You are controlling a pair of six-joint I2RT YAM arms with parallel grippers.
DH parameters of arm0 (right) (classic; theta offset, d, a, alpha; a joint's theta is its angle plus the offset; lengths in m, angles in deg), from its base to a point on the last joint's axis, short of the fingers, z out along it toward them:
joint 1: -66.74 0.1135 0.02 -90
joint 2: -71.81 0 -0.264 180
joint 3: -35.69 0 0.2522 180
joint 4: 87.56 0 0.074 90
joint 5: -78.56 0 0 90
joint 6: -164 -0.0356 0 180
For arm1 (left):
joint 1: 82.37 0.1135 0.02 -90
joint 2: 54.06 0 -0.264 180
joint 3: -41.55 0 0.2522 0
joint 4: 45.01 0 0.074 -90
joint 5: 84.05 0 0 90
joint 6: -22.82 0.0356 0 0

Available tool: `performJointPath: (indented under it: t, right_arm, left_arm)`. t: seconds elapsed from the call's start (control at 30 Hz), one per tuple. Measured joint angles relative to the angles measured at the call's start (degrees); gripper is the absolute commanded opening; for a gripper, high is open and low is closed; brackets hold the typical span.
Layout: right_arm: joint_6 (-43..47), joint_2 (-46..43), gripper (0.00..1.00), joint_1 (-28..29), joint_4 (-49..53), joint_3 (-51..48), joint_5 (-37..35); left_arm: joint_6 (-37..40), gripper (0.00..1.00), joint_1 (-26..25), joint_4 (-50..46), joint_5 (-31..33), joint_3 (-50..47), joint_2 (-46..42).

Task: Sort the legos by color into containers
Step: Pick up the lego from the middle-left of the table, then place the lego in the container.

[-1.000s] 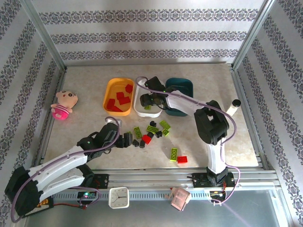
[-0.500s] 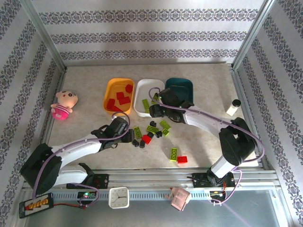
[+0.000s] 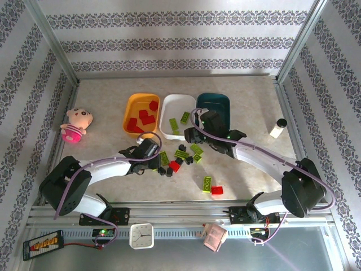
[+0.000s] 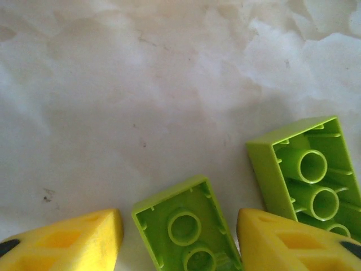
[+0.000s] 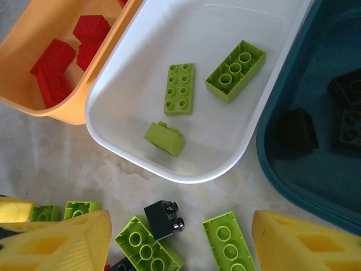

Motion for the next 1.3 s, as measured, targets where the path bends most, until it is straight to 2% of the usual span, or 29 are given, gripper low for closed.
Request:
performJointPath:
  t: [0.13, 0.17, 0.23, 0.27, 0.47, 0.67, 0.83, 0.97, 1.1, 1.3]
  right_arm:
    - [-0.02, -1.99, 0.67, 0.0, -0.04, -1.55, 0.02]
    - [-0.02, -2.32, 0.67, 0.0, -0.11, -1.81, 0.0]
    - [-0.11, -2.71, 0.67, -0.26, -0.44, -2.32, 0.02]
    - [-0.24, -2.8, 0.67, -0.35, -0.61, -2.54, 0.02]
    - [-0.44, -2.91, 0.67, -0.37, -1.07, -3.13, 0.02]
    - [-0.59, -4.33, 0.67, -1.05, -1.38, -4.2, 0.02]
    - [-1.77, -8.52, 0.67, -1.14, -1.79, -6.8, 0.0]
    - [-2.69, -11.61, 0.67, -1.14, -2.01, -9.27, -0.07]
    - [-3.48, -14.56, 0.67, -1.14, -1.79, -12.39, -0.24]
    - [-4.85, -20.04, 0.68, -1.11, -0.39, -16.94, -0.11]
  left_arm:
    - [-0.04, 0.54, 0.0, 0.04, 0.17, -0.52, -0.33]
    - [-0.02, 0.51, 0.0, 0.07, 0.02, -0.63, -0.46]
    - [0.39, 0.38, 0.0, -0.09, 0.28, -0.83, -0.7]
    - [0.42, 0.36, 0.0, -0.24, 0.52, -1.05, -0.87]
    - [0.44, 0.32, -0.31, -0.68, 0.48, -1.73, -2.4]
    - [0.5, 0.31, -1.95, -6.29, 0.11, -1.27, -6.93]
    - [3.02, 0.31, -2.01, -11.02, 0.59, 8.72, -9.42]
    - [6.47, 0.31, -1.99, -10.95, 0.92, 22.82, -3.04]
    - [9.86, 0.3, -1.11, -10.25, 0.61, 35.93, 8.63]
    - [13.07, 0.3, 3.45, -10.84, 0.24, 51.1, 26.64]
